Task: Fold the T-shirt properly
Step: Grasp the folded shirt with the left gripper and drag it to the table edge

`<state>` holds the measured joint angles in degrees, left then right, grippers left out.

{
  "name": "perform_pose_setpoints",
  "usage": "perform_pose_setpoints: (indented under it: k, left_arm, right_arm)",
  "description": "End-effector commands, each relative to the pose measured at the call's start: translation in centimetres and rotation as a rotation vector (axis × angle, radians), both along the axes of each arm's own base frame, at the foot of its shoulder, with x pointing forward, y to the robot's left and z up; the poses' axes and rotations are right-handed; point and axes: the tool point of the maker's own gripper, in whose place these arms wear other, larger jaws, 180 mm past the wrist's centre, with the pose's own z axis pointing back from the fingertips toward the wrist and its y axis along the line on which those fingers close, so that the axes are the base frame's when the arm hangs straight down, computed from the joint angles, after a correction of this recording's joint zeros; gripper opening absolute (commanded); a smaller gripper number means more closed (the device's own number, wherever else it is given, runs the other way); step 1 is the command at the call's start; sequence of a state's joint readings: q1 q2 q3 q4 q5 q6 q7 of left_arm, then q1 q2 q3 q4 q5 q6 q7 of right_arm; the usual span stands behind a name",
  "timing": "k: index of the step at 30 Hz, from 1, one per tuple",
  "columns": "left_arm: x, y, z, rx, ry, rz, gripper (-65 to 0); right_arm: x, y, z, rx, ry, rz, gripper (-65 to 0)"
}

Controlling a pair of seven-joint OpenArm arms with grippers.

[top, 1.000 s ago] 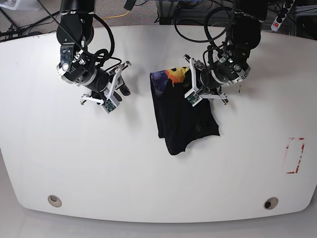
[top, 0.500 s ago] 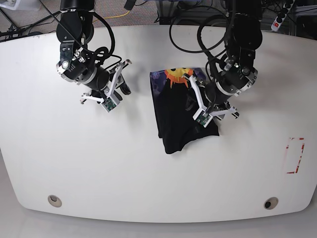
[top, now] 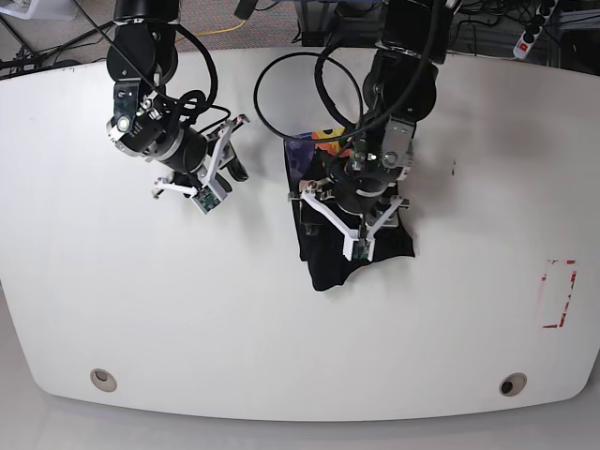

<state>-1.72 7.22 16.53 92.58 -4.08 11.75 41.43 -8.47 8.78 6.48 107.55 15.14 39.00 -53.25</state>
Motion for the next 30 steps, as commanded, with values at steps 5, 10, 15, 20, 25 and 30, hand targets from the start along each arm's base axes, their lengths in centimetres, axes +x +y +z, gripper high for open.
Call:
perform_pose_setpoints:
  k: [5,10,15,20,25,30]
  left_arm:
    - [0.7,-1.0,-5.1,0.07,0.082,0.033,-21.0]
    - [0.6,-2.8,-7.3,0.139,0.131,-0.052,-21.0]
    - [1.1,-3.5,-6.9,0.176,0.105,-0.1,-20.8]
    - [1.3,0.5,-7.9,0.253,0.107,-0.085,-20.7]
    - [1.4,6.9,-8.7,0.367,0.113,-0.052,-20.7]
    - [-0.5,13.4,-9.4,0.442,0.14,-0.093,-20.8]
  right_arm:
    - [0.8,0.1,1.3,0.014,-0.047,0.004,-47.7]
    - [0.7,0.1,1.2,0.014,-0.044,0.003,-47.7]
    - [0.6,0.0,1.1,0.012,-0.041,0.003,-47.7]
    - [0.5,0.0,1.1,0.012,-0.039,0.003,-47.7]
    - [0.6,0.0,1.2,0.01,-0.044,0.004,-47.7]
    - [0.6,0.0,1.2,0.01,-0.045,0.004,-47.7]
